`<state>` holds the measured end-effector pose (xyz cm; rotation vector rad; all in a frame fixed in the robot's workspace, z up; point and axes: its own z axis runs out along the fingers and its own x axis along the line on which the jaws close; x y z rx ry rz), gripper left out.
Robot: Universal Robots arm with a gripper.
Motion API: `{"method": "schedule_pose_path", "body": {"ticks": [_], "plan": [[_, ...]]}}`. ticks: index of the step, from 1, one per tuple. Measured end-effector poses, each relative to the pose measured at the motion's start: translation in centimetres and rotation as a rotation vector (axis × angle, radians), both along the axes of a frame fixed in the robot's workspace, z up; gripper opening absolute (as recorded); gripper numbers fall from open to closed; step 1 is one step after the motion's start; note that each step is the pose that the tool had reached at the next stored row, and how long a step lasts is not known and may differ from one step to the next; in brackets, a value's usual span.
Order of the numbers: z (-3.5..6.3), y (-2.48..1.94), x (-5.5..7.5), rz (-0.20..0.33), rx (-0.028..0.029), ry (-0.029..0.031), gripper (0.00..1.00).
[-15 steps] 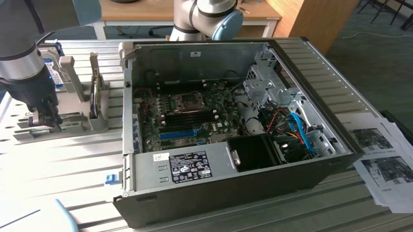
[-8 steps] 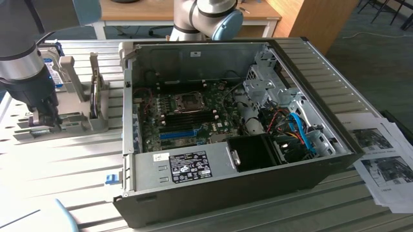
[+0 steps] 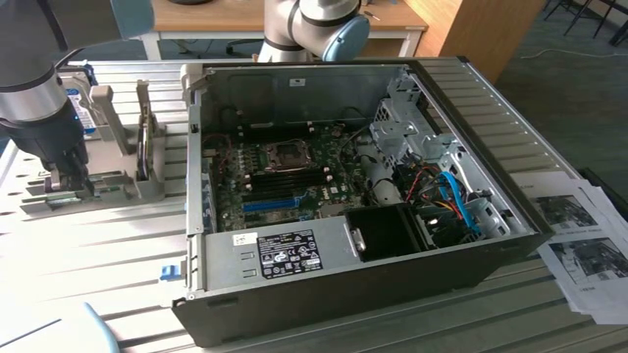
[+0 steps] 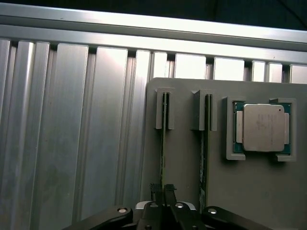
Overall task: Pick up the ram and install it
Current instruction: 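Pick up the ram and move it above insertion slot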
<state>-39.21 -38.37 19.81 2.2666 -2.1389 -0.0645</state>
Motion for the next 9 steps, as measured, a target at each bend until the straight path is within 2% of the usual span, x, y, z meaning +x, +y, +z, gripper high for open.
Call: {"method": "schedule_pose_path", "body": {"ticks": [9], "plan": [[0.0,0.0,0.0,-0.005,0.0,0.0,0.11]]}}
